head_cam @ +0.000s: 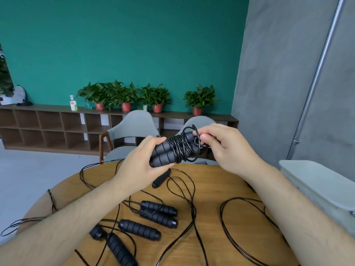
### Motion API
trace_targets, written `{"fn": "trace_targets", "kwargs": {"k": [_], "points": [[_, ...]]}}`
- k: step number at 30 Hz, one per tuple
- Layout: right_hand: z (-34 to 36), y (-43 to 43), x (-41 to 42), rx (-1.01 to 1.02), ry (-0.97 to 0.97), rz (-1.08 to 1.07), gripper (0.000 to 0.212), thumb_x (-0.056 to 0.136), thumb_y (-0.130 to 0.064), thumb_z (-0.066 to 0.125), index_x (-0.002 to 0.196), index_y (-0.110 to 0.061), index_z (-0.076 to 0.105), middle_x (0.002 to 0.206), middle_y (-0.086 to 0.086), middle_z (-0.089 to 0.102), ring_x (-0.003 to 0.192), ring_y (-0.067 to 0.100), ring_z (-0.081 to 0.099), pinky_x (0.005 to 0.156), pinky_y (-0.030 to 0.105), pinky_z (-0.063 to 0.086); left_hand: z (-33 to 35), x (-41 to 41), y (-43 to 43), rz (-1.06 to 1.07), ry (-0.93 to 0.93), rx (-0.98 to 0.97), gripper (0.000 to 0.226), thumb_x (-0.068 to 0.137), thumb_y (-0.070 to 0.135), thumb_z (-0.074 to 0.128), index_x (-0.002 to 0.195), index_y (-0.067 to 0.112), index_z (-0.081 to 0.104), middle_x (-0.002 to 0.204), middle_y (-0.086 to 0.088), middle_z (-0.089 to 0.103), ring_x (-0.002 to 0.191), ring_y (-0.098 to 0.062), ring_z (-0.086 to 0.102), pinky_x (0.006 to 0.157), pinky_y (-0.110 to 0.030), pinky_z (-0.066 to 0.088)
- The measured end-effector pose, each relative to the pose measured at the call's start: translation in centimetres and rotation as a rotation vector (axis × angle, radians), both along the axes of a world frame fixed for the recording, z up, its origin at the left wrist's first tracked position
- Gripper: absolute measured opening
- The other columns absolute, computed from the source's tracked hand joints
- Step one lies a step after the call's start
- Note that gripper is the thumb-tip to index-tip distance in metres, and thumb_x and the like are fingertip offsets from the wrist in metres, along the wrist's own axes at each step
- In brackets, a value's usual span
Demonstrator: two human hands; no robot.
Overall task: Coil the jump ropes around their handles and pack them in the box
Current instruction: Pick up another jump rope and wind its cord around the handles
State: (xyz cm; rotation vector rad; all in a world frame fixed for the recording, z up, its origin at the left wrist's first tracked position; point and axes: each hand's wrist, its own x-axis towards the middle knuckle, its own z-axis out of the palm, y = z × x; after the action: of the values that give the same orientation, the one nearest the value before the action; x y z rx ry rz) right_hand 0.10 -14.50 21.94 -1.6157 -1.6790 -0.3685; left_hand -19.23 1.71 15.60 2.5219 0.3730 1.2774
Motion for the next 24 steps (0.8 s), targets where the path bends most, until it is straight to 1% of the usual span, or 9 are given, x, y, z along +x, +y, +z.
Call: {"fn": "trace_targets", "kwargs": {"k": [4,8,11,13,15,17,19,22,24], "points": [[0.1,0.1,0.0,0.029,0.042,-0.055,0.026,0.102,-0.021,0.055,0.125,-0.021,0.068,0.108,-0.015,0.067,0.102,-0.002,0.060,0.090,0.012,0.046,-0.3,0.1,0.0,-0.028,0.025,0.020,0.064,0.082,0.040,0.080,0.137,0.025,0.050,0.122,0.015,0.057,0.116,-0.001,0.058,0.096,-0.028,0.052],[0.6,-0.5,0.8,0.166,0.221,-0.125,0.023,0.105,-0.026,0.047,0.119,-0.029,0.065,0.092,-0.019,0.062,0.085,-0.001,0.063,0.075,0.008,0.045,-0.6,-0.2,-0.2,-0.109,-0.103,-0.227,0.059,0.081,0.030,0.084,0.131,0.023,0.053,0.121,0.018,0.065,0.117,-0.002,0.062,0.097,-0.022,0.051],[-0.2,-0.1,0.7,0.121,0.392,-0.123,0.015,0.106,-0.028,0.044,0.111,-0.033,0.058,0.094,-0.012,0.064,0.081,-0.001,0.067,0.070,0.012,0.048,0.4,0.0,-0.8,-0.117,-0.266,-0.422,0.044,0.084,0.021,0.081,0.120,0.020,0.056,0.105,0.018,0.069,0.100,0.002,0.066,0.081,-0.010,0.049],[-1.4,0.4,-0.4,0.041,0.407,-0.086,0.012,0.106,-0.028,0.044,0.109,-0.032,0.055,0.095,-0.010,0.065,0.085,-0.001,0.068,0.076,0.021,0.051,1.2,0.6,-0.7,-0.047,-0.296,-0.484,0.040,0.085,0.027,0.080,0.116,0.020,0.056,0.099,0.014,0.068,0.093,0.004,0.065,0.071,-0.008,0.048],[-2.4,0.7,-2.1,-0.012,0.376,-0.025,0.011,0.106,-0.026,0.045,0.108,-0.033,0.054,0.090,-0.008,0.064,0.086,0.001,0.065,0.078,0.021,0.049,1.6,1.3,-0.6,0.068,-0.258,-0.499,0.039,0.085,0.037,0.080,0.112,0.025,0.054,0.097,0.015,0.068,0.088,0.005,0.064,0.065,-0.011,0.047],[-2.9,1.0,-4.2,-0.023,0.313,0.042,0.012,0.106,-0.024,0.045,0.107,-0.030,0.056,0.087,-0.010,0.062,0.086,0.003,0.061,0.076,0.016,0.048,1.2,1.9,-0.1,0.240,-0.135,-0.412,0.039,0.084,0.047,0.077,0.106,0.029,0.051,0.094,0.015,0.065,0.084,-0.002,0.063,0.065,-0.025,0.048],[-3.0,1.6,-6.1,-0.031,0.275,0.104,0.013,0.106,-0.023,0.045,0.110,-0.023,0.057,0.094,-0.012,0.063,0.091,0.004,0.060,0.080,0.022,0.051,0.6,2.6,0.2,0.365,0.023,-0.260,0.037,0.084,0.046,0.072,0.103,0.028,0.047,0.095,0.012,0.059,0.082,-0.014,0.061,0.064,-0.034,0.047],[-3.3,2.5,-7.8,-0.060,0.268,0.121,0.016,0.107,-0.023,0.043,0.116,-0.020,0.056,0.107,-0.007,0.063,0.100,0.009,0.059,0.087,0.038,0.051,-0.1,3.2,0.4,0.432,0.102,0.112,0.034,0.079,0.031,0.073,0.102,0.020,0.051,0.091,0.003,0.056,0.061,-0.021,0.056,0.046,-0.028,0.032],[-3.6,2.7,-8.1,-0.068,0.306,0.129,0.018,0.108,-0.022,0.041,0.118,-0.019,0.054,0.110,-0.005,0.062,0.103,0.010,0.058,0.088,0.033,0.050,-0.2,3.5,0.3,0.472,0.138,0.352,0.039,0.066,0.021,0.082,0.094,0.014,0.057,0.077,-0.002,0.055,0.043,-0.021,0.044,0.044,-0.021,0.013]]}}
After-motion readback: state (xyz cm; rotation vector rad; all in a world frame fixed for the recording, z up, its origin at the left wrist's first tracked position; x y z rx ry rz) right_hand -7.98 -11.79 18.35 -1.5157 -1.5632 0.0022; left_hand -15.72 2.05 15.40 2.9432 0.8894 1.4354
